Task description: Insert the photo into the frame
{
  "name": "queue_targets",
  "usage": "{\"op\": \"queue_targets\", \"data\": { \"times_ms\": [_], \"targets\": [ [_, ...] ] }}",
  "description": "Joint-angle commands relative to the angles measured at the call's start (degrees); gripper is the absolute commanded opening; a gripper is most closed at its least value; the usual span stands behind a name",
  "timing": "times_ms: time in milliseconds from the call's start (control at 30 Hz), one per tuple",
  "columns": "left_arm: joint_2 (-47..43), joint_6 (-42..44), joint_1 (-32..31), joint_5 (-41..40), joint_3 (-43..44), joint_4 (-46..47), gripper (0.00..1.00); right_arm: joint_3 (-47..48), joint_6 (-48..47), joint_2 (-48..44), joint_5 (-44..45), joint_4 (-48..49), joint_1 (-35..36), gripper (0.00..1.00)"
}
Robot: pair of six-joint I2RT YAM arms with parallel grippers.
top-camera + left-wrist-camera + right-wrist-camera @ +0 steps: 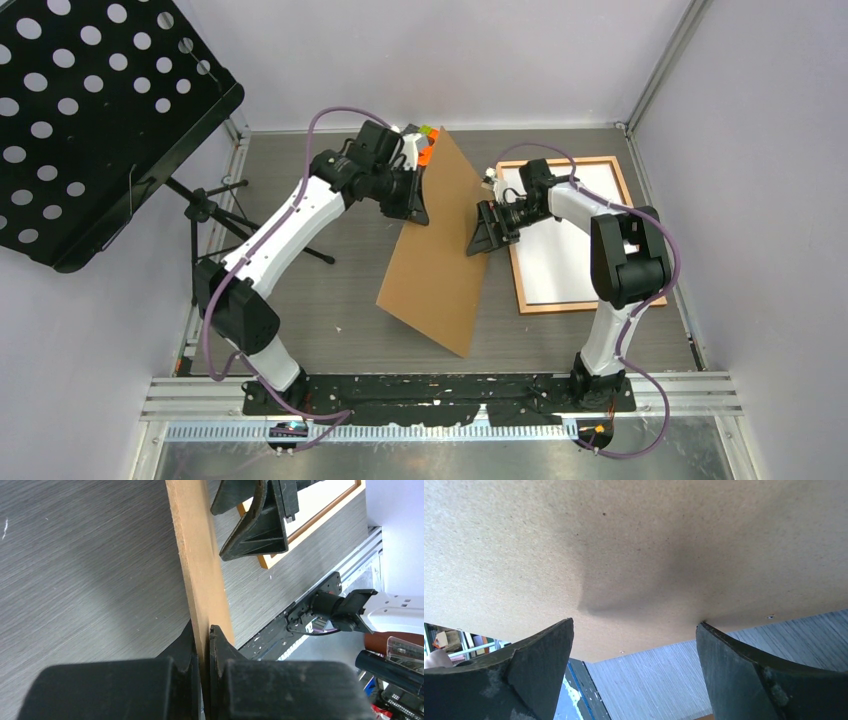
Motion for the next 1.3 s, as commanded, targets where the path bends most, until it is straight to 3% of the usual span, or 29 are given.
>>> {"op": "queue_targets", "data": {
  "times_ms": [0, 300, 567, 867, 1133, 1267],
  "targets": [
    [-2.5, 7.5, 0.0, -4.2, 2.9, -0.4, 0.0, 1.6, 0.0, -1.7, -1.7, 1.5, 0.4, 0.98],
    [-5.6, 13.7, 4.1, -11.9, 4.5, -5.3, 0.0, 3.6, 1.8, -3.5, -3.4, 1.1, 0.2, 0.98],
    [-6.7, 15.0, 6.9, -14.2, 7.1, -9.4, 0.0, 7.0, 8.8, -5.2, -7.3, 5.3, 0.6, 0.98],
    [-6.1, 10.0, 6.8, -9.7, 7.5, -8.3, 0.0, 8.1, 24.4, -7.2, -8.0, 19.7, 2.2, 0.96],
    [-8.6, 3.3, 5.1, -5.1, -1.5, -1.2, 0.0, 7.5, 30.6, -7.0, -9.2, 25.5, 4.8, 0.96],
    [-9.4, 1.5, 2.7, -5.3, -3.8, 1.1, 0.05, 4.4, 35.5, -8.7, -9.9, 30.9, 4.8, 0.96]
  ]
}}
